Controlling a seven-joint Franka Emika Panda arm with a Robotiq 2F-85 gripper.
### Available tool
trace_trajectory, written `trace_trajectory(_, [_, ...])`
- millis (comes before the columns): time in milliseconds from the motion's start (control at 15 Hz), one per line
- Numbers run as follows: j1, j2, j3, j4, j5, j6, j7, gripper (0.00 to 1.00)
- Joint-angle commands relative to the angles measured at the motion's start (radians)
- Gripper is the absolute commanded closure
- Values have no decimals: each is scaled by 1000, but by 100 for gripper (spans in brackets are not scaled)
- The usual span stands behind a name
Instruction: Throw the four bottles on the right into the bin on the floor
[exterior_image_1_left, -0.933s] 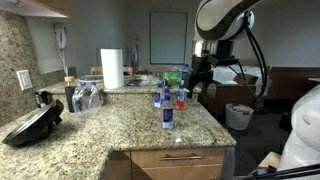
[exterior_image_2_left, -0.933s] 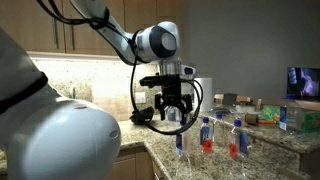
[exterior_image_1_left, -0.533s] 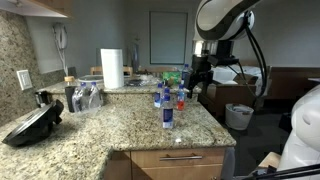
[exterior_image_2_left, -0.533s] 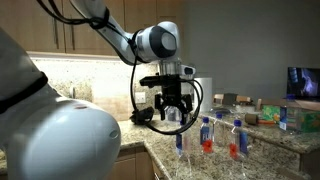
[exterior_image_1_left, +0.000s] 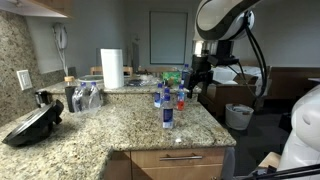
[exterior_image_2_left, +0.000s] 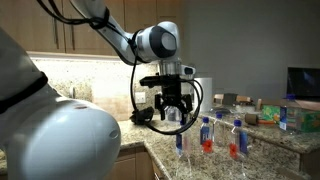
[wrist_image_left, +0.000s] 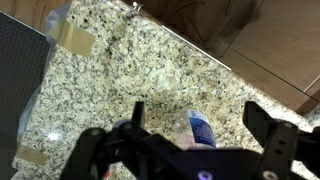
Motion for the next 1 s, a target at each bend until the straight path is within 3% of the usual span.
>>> trace_trajectory(0, [4,19,5,42,-11,6,-18,0])
trace_trajectory(267, [9,57,22,160,-17,56,-18,0])
trace_trajectory(600, [26,293,33,364,-6,40,-38,0])
trace_trajectory(933, [31,471,6,459,25,-10,-82,0])
